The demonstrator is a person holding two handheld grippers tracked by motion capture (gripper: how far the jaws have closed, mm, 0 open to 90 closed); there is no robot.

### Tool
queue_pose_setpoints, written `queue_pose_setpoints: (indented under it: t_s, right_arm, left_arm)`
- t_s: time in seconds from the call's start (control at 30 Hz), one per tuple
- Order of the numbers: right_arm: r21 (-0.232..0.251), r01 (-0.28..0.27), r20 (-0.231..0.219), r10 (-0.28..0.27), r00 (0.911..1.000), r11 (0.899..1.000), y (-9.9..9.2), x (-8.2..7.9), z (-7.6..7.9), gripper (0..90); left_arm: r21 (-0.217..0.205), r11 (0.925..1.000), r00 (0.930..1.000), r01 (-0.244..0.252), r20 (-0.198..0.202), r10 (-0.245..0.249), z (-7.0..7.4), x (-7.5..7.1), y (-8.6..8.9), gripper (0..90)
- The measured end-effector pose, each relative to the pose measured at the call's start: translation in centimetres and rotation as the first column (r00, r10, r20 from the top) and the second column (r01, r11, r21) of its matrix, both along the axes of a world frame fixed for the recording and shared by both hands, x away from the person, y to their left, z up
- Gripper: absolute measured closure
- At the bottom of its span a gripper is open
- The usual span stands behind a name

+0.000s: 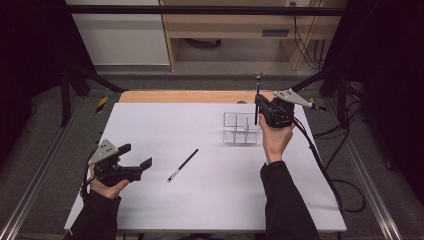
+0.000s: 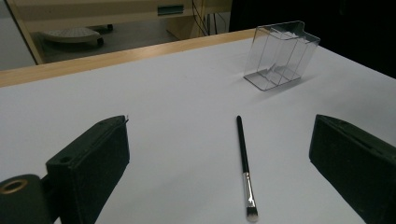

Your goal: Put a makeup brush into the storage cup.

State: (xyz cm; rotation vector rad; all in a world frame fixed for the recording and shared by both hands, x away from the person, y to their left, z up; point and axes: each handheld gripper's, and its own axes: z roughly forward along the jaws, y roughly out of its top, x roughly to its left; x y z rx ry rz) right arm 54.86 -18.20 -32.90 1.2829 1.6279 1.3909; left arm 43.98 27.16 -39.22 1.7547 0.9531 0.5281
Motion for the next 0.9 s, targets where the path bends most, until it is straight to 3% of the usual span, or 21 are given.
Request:
queue_pose_setpoints:
  t_s: [0.2,0.33,0.57,0.9]
  right_arm:
    - [0.024,0.001,0.011,-0.001,0.9999,1.000,0.2,0.9,0.1,83.8]
    - [0.007,-0.004,0.023,0.004,0.9997,1.000,0.6,1.3,0.0,83.7]
    - [0.025,-0.012,0.030,0.012,0.9995,1.000,0.8,1.9,-0.4,83.7]
    - [0.050,-0.017,0.022,0.016,0.9996,0.999,1.1,3.3,-1.3,83.7]
  left_arm:
    - [0.002,1.0000,1.0000,0.005,0.002,-0.005,0.0,0.0,0.2,4.6]
    - [0.005,0.9999,0.9999,0.010,0.006,-0.010,0.0,0.0,0.2,4.6]
    - [-0.003,1.0000,0.9999,0.008,0.011,-0.008,0.1,-0.1,0.4,4.6]
    - [0.000,1.0000,0.9999,0.008,0.010,-0.008,0.0,0.0,0.6,4.7]
